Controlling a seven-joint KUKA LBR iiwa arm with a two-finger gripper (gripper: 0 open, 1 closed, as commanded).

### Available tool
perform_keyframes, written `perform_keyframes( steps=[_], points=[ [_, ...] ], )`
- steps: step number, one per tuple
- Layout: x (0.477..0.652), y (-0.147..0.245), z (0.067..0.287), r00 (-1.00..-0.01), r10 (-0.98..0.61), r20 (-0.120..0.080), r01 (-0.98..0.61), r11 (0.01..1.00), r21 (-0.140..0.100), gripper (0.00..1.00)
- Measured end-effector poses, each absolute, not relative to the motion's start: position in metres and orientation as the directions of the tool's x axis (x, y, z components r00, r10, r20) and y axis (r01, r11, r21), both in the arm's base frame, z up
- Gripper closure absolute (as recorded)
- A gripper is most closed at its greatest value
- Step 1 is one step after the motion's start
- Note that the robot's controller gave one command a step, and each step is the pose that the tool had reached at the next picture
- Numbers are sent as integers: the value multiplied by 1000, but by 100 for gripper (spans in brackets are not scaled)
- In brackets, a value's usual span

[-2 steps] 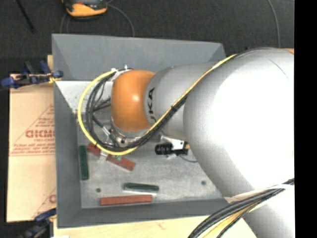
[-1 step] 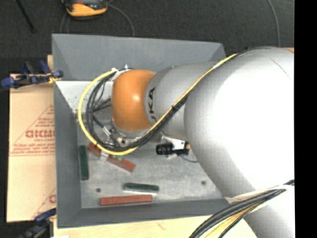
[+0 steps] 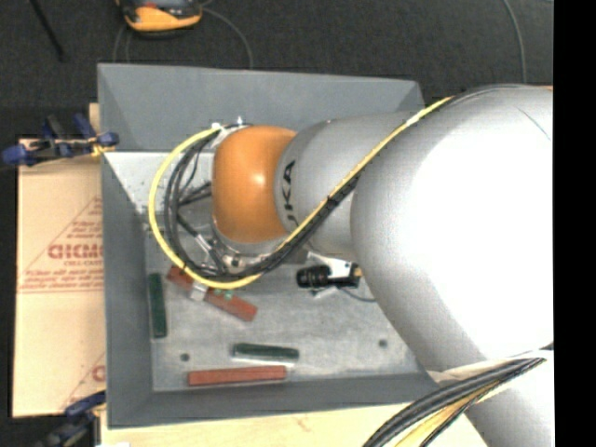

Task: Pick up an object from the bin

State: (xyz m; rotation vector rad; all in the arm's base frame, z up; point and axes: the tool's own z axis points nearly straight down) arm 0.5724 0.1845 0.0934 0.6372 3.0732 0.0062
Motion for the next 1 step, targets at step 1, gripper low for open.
perform_keyframes(
  steps=[1],
  points=[
    [571,183,107,-917,398,4,398,917,-2,100]
  ],
)
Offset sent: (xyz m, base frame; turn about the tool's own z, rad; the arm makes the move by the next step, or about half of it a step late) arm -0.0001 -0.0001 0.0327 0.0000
